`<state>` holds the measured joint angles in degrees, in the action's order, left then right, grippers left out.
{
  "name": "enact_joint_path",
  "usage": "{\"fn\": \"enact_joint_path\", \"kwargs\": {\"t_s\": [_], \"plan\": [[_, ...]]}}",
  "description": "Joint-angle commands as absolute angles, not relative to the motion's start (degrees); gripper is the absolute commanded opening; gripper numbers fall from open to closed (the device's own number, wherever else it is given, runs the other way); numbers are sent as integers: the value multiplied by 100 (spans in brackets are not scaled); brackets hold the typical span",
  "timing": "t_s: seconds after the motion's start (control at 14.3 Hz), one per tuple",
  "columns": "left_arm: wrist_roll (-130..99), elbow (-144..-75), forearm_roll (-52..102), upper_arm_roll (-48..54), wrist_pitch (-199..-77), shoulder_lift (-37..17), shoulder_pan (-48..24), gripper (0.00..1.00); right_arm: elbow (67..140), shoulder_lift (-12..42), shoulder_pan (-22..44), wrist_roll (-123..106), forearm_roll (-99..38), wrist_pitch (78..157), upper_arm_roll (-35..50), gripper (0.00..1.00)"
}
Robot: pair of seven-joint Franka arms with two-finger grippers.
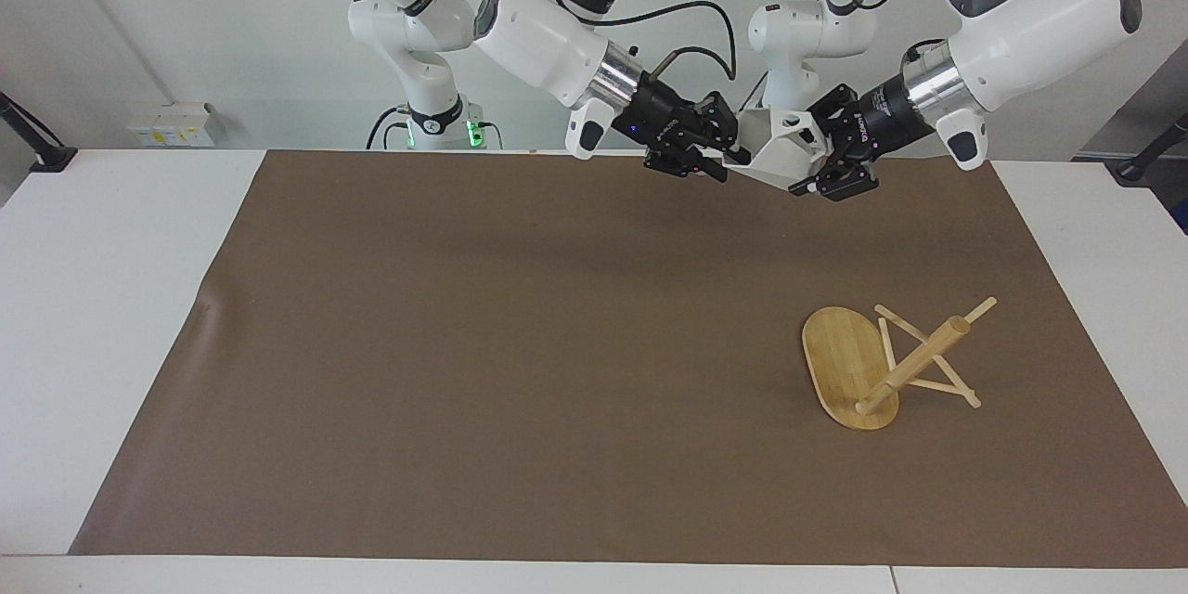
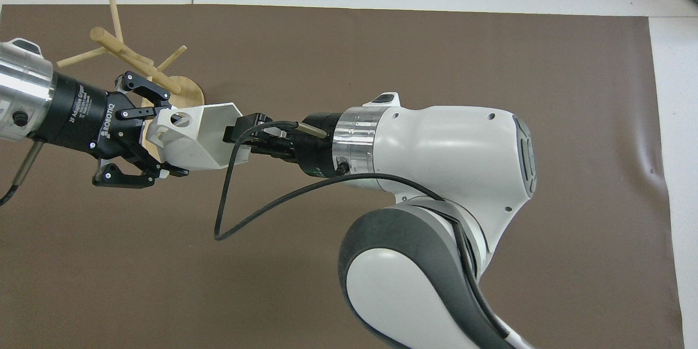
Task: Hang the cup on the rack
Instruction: 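Grasp the white cup with the left gripper beside the right gripper, then open the right gripper and withdraw it while the left gripper holds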
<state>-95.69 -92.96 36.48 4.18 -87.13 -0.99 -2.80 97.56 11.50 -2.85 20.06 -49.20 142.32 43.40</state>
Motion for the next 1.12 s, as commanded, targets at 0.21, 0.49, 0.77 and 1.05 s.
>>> {"fn": "enact_joint_path", "kwargs": {"t_s": [0.21,0.49,0.77,1.05], "plan": [[-10009,-9790,3683,404,-9218,167,-316,0,9773,1160,-334,2039,-4966,14370,4412,100],[-10809,-10159,3569,422,-9982,281,-343,0,9773,1160,-334,1890,-4948,14379,4403,100],[-11679,-10555,2989,457,-10836,343,-536,0,9773,1160,-343,1890,-4659,14379,4368,100],[-12400,-10845,2884,466,-11407,317,-536,0,9791,1151,-378,1890,-4272,14300,4088,100]]}}
